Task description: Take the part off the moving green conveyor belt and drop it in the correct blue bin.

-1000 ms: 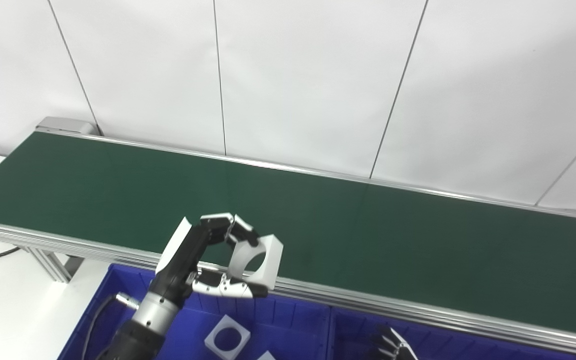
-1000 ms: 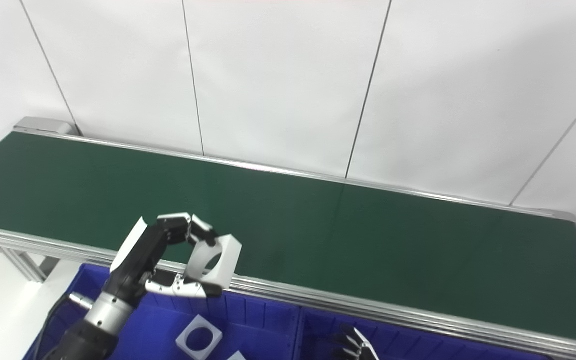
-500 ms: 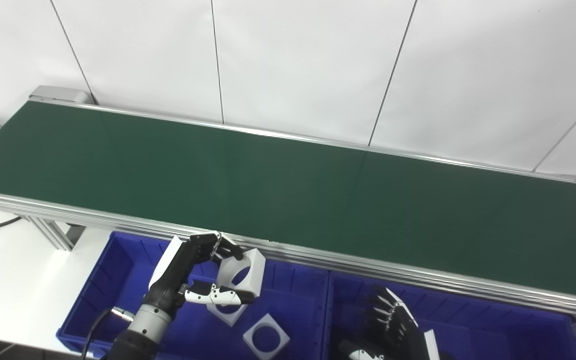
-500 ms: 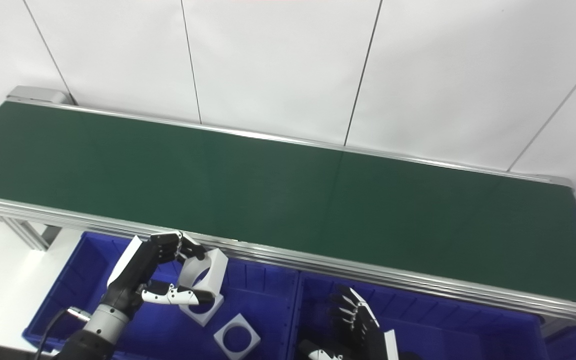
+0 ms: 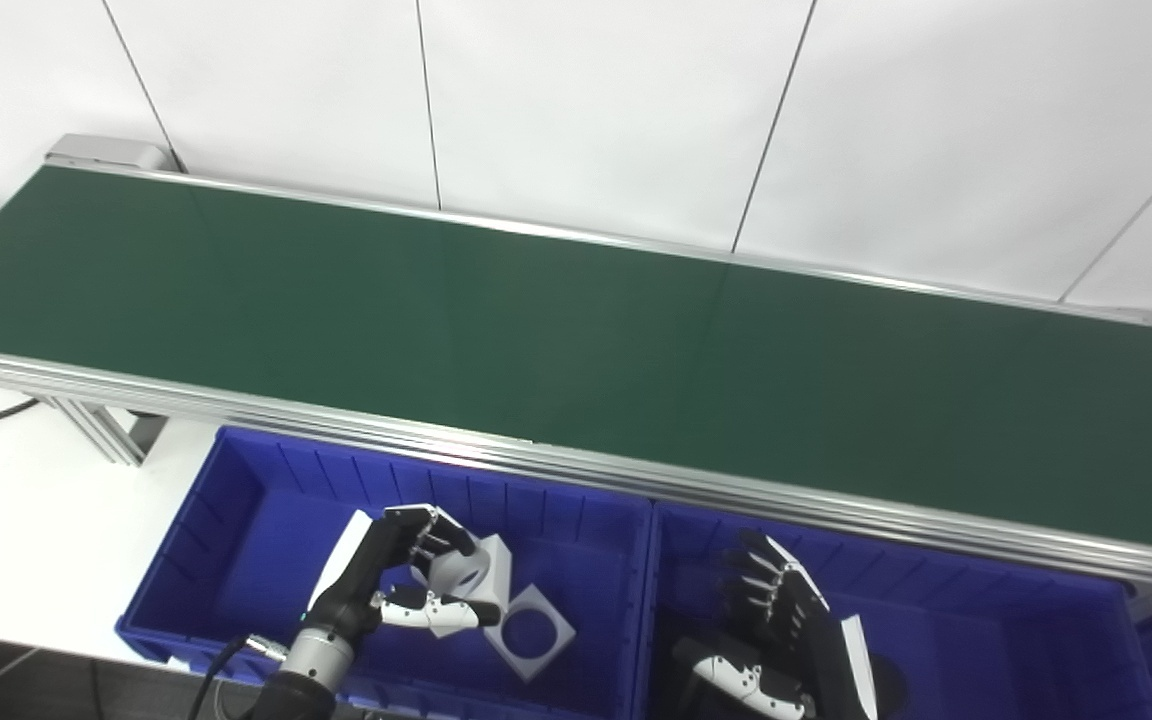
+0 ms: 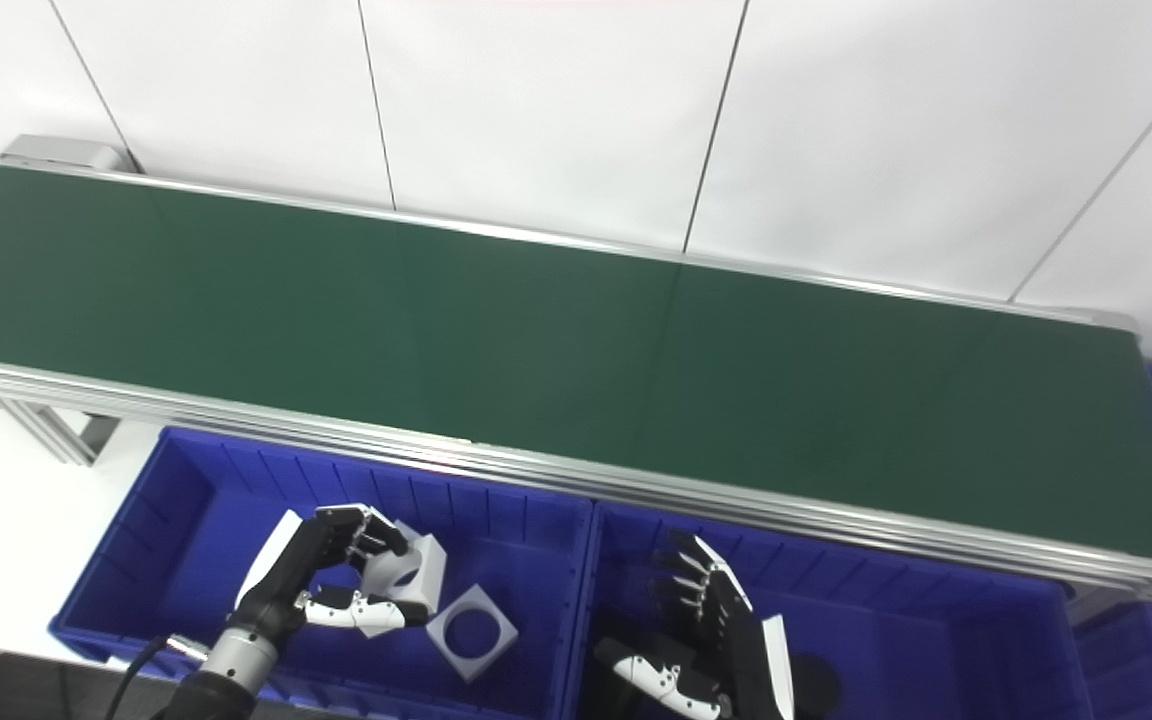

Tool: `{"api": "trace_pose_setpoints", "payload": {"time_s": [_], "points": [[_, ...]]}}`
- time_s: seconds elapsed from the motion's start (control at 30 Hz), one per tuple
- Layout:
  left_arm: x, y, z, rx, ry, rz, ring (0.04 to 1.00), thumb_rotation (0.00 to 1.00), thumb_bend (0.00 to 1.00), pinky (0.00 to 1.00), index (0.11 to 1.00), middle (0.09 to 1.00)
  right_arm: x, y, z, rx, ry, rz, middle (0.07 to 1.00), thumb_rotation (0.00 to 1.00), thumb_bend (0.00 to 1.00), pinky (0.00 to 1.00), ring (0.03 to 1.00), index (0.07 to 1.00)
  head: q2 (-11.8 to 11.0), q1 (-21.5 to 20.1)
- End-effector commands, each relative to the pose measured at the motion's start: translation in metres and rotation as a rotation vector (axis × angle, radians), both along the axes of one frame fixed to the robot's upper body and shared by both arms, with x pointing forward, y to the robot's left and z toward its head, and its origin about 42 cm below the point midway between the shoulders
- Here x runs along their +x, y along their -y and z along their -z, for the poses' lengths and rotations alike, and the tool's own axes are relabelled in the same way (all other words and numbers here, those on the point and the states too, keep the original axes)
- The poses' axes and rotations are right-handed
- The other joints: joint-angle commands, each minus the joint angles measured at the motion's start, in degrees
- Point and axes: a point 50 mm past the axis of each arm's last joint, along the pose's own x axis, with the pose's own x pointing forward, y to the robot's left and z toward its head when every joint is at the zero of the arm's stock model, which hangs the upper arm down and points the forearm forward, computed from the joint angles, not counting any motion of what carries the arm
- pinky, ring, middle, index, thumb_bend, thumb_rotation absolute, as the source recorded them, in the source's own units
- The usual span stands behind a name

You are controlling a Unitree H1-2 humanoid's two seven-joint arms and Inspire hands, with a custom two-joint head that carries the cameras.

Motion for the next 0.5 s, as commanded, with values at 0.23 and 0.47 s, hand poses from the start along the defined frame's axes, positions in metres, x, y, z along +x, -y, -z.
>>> {"api": "trace_pose_setpoints", "payload": {"time_s": [0.23, 0.47], "points": [[0.0109, -0.0012, -0.0073, 0.008, 0.067, 0.005, 0.465, 0.00, 0.47, 0.34, 0.508, 0.521, 0.0039, -0.0002, -0.0097, 0.008, 0.051, -0.011, 0.760, 0.13, 0.67, 0.59, 0.674, 0.823, 0.17, 0.29], [0.0069, -0.0071, -0.0108, 0.178, 0.056, 0.085, 0.854, 0.00, 0.80, 0.78, 0.846, 0.883, 0.0050, -0.0017, -0.0075, 0.009, 0.047, -0.008, 0.758, 0.12, 0.67, 0.59, 0.671, 0.817, -0.33, 0.33]]}}
